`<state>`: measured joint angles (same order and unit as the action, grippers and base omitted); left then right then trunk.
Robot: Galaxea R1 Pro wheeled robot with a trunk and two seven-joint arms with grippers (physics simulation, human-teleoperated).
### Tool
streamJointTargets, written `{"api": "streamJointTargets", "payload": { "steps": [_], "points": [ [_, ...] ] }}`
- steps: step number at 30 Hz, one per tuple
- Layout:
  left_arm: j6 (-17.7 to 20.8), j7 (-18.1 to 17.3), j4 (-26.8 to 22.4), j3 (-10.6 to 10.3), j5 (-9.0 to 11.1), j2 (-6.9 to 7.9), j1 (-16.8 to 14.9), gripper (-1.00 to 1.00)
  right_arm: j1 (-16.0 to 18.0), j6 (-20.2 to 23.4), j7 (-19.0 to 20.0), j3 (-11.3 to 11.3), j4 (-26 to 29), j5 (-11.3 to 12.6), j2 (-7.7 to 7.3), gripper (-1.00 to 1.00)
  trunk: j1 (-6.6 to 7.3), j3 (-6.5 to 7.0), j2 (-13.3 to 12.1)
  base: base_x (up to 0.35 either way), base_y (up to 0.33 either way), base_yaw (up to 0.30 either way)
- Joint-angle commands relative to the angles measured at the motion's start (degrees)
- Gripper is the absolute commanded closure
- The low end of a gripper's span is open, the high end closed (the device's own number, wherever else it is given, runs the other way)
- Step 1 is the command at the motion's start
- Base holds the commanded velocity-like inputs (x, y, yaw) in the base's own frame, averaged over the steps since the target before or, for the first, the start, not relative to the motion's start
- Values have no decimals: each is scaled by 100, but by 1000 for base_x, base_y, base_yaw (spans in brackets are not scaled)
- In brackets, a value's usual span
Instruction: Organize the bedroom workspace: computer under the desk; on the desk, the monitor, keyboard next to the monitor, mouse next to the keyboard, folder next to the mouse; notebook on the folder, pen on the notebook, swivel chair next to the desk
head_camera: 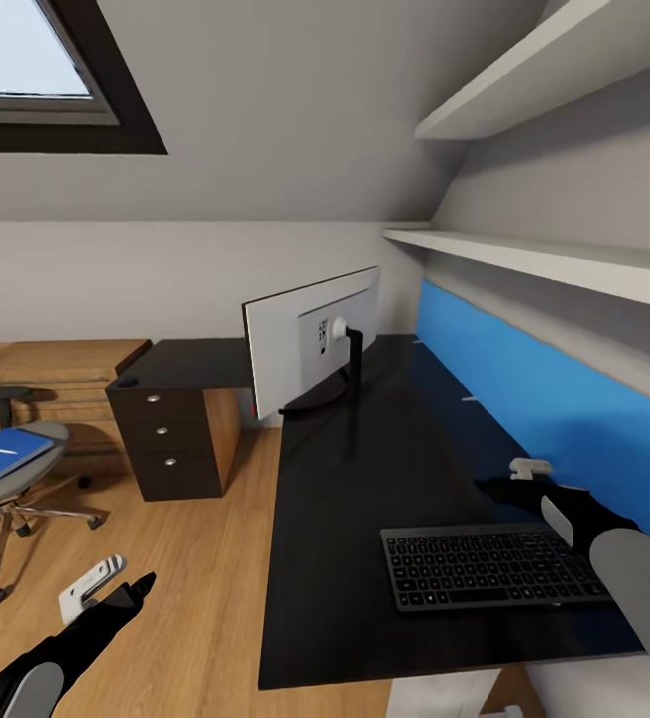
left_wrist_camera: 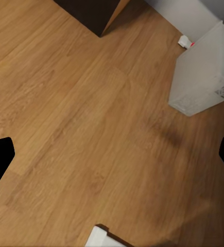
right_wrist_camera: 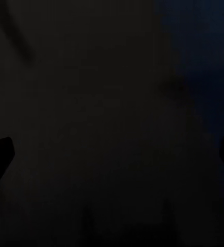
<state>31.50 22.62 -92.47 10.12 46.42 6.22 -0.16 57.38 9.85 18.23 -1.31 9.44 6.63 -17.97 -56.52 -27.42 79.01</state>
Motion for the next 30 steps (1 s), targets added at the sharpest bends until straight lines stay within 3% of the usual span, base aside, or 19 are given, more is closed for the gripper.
{"api": "streamJointTargets", "payload": {
  "steps": [1, 25, 30],
  "points": [
    [14, 49, -9, -1, 61, 2, -2, -100, 2, 42, 14, -13, 10, 61, -3, -100, -23, -24, 45, 0, 0, 0],
    [14, 49, -10, 8, 61, 10, -2, -100, 2, 87, 14, 0, 14, 75, 4, -100, -550, -455, 1007, 0, 0, 0],
    [14, 49, -8, 8, 61, 10, -2, -100, 2, 89, 8, -1, 14, 75, 4, -100, -550, -455, 1007, 0, 0, 0]
  ]
}}
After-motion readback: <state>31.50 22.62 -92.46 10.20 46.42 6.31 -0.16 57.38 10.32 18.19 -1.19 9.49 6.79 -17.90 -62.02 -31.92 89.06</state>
